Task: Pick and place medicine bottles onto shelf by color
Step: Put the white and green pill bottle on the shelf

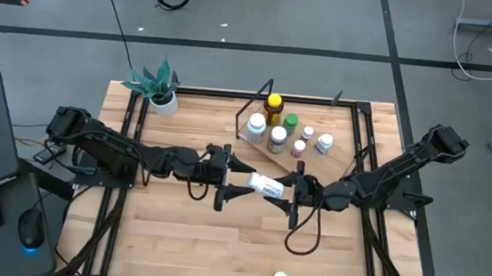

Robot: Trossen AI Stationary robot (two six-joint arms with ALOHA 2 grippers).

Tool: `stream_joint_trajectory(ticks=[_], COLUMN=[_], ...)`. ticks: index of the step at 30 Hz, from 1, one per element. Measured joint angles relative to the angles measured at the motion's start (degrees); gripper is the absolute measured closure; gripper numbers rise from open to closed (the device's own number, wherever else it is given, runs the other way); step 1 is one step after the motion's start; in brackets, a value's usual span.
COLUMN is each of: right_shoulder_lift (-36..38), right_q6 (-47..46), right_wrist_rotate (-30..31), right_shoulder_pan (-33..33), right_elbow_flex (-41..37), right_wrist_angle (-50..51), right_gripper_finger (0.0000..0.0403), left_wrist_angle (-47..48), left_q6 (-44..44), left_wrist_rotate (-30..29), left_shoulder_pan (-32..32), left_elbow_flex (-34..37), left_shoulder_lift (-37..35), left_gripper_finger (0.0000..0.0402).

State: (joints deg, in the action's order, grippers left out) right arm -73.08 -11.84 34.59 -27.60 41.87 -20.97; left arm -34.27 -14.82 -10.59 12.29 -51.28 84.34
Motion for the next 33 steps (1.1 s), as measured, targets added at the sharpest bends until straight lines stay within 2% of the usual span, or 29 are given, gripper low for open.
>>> stream_joint_trajectory(ticks=[6, 19, 23, 29, 33], right_shoulder_lift=[-0.02, -0.04, -0.04, -0.04, -0.04], right_q6=[0.00, 3.06, 2.94, 2.31, 1.55], right_wrist_rotate=[-1.14, -1.20, -1.20, -1.09, -1.17], right_shoulder_pan=[0.83, 1.14, 1.19, 1.17, 1.17], right_elbow_flex=[0.00, 0.02, 0.02, 0.02, 0.02], right_wrist_angle=[-0.66, -4.33, -3.88, -3.85, -3.64], right_gripper_finger=[0.0173, 0.0175, 0.0174, 0.0173, 0.0168], left_wrist_angle=[-1.06, -11.10, -11.98, -12.34, -12.30], left_q6=[-1.02, -1.04, -1.06, -1.75, -2.20], left_wrist_rotate=[-0.07, -1.65, -1.77, -1.84, -1.85], left_shoulder_pan=[0.11, -0.17, -0.17, -0.18, -0.17], left_elbow_flex=[0.04, 0.02, 0.02, 0.02, 0.02], left_shoulder_lift=[1.04, 5.65, 5.78, 5.77, 5.77], left_gripper_finger=[0.0113, 0.0116, 0.0134, 0.0185, 0.0185])
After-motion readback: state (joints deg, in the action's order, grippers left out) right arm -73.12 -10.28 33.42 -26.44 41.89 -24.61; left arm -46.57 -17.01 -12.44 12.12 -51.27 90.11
